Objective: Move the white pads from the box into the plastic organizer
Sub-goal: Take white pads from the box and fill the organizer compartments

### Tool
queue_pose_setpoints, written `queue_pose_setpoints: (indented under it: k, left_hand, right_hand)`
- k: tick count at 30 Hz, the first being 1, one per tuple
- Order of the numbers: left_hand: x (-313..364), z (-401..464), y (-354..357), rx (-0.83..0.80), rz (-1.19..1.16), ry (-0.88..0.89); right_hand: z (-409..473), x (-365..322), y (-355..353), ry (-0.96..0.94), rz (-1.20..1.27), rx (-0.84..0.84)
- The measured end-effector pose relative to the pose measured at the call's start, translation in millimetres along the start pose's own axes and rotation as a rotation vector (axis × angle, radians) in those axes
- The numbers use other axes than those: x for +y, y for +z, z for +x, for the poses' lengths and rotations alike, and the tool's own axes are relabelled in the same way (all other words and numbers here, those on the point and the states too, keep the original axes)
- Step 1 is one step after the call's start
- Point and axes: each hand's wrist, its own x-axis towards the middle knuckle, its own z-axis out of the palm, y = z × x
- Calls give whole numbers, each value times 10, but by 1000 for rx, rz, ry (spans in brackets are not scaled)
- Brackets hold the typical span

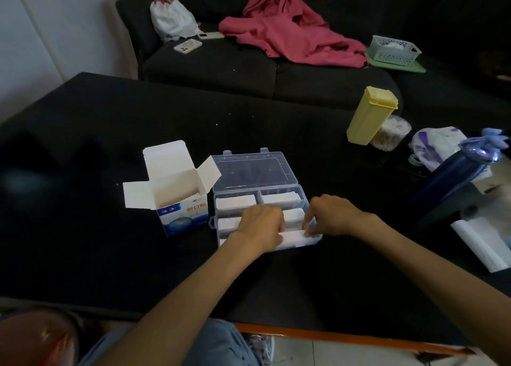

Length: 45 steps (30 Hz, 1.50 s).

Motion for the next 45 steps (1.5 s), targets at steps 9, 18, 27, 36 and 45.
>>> queue_pose_setpoints:
  k: [9, 18, 27, 36, 45]
  left_hand:
    - [-71, -186, 24, -96, 131, 77]
    - [-111, -95, -42, -39, 139, 54]
    - [-94, -67, -47, -34, 146, 74]
    - [-62, -194, -176, -20, 27, 58]
    - [-775, -1015, -995, 606, -88, -340]
  right_hand:
    - [-90, 130, 52, 5, 233, -128]
    - [-36, 63, 37, 108, 317, 27]
    - [44, -103, 44, 354, 245, 72]
    - [-213, -59, -339, 269, 483, -30]
    - [-348, -845, -994, -127, 611, 270]
